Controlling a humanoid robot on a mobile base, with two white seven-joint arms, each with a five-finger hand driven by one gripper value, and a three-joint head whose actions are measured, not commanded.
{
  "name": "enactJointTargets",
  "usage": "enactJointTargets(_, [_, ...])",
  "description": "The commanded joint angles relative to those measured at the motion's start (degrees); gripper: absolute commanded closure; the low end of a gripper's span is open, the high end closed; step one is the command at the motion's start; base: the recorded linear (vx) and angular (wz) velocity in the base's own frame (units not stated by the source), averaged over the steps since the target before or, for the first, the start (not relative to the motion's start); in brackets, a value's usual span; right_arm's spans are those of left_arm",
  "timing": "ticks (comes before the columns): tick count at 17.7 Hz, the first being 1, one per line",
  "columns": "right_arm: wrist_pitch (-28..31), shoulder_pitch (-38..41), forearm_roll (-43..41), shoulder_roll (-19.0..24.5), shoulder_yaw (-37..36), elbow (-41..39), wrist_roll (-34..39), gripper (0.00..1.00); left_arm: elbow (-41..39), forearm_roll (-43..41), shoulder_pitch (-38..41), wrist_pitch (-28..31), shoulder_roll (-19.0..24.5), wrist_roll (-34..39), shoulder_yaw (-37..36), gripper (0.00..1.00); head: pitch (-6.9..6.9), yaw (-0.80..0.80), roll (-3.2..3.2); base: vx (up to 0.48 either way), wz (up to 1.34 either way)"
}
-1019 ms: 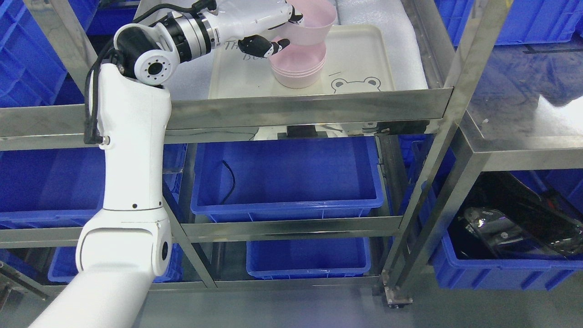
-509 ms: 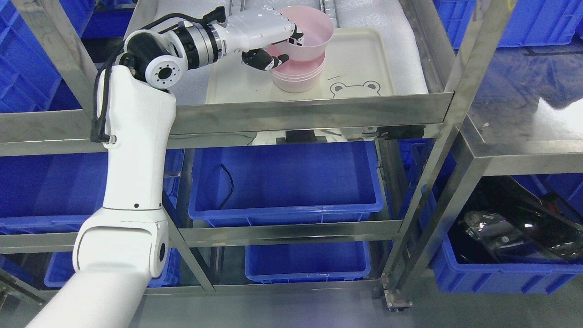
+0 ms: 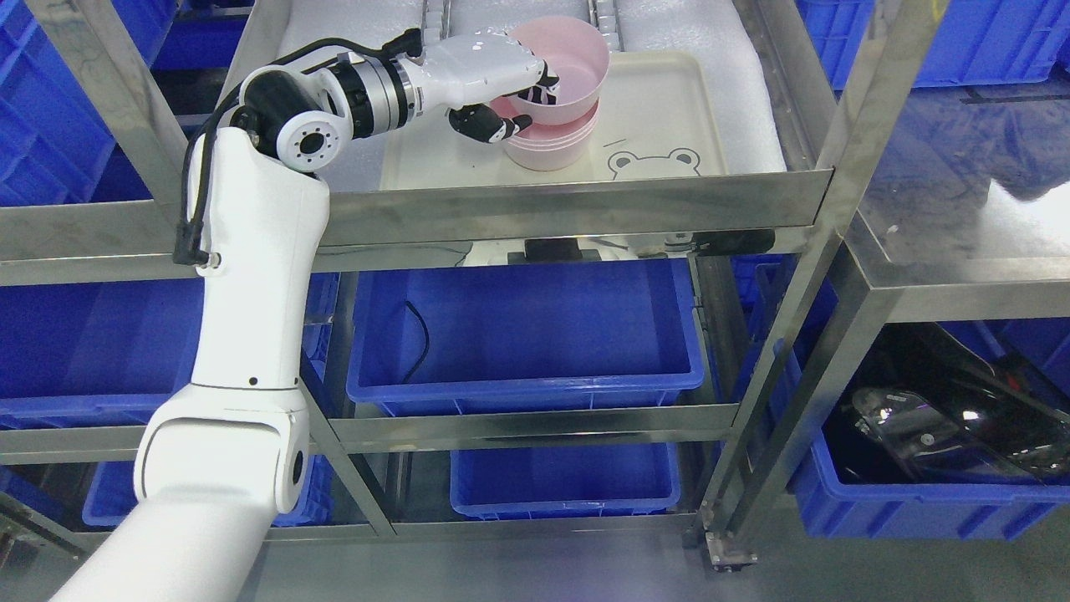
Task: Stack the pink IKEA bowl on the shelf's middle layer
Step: 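Lower the bowl into the pink bowl and open the left hand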
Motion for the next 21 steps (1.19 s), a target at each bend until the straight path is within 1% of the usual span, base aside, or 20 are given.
enactJointTargets(1, [0.05,1.32,0.0,-1.0,0.0,-1.0,0.0,0.0,0.0,0.81,-0.28,-0.19,0.11,-1.18,0.0,0.91,0.0,0.0,0.0,0.0,0.0])
enactJointTargets(5, [0.05,1.32,0.0,-1.0,0.0,-1.0,0.0,0.0,-0.61,2.57,-0.19,0.07,0.29,-2.76,0.18,0.91,0.0,0.0,0.0,0.0,0.0])
enactJointTargets(9, [0.05,1.32,0.0,-1.0,0.0,-1.0,0.0,0.0,-0.79,5.29,-1.68,2.44,0.72,-4.25,0.79,0.91,0.0,0.0,0.0,0.0,0.0])
enactJointTargets(11, [0.05,1.32,0.0,-1.0,0.0,-1.0,0.0,0.0,-1.14,5.65,-1.95,2.44,0.99,-5.66,0.79,0.91,0.0,0.0,0.0,0.0,0.0])
enactJointTargets(16, [0.05,1.32,0.0,-1.0,0.0,-1.0,0.0,0.0,-1.49,6.35,-1.33,2.44,1.61,-6.28,0.35,0.91,0.0,0.0,0.0,0.0,0.0])
enactJointTargets(19, [0.05,1.32,0.0,-1.0,0.0,-1.0,0.0,0.0,-1.58,6.26,-1.33,2.44,1.34,-6.19,-0.08,0.85,0.0,0.0,0.0,0.0,0.0])
enactJointTargets(21, [0.05,1.32,0.0,-1.0,0.0,-1.0,0.0,0.0,-1.58,6.17,-0.98,2.44,1.52,-6.11,-0.61,0.77,0.0,0.0,0.0,0.0,0.0])
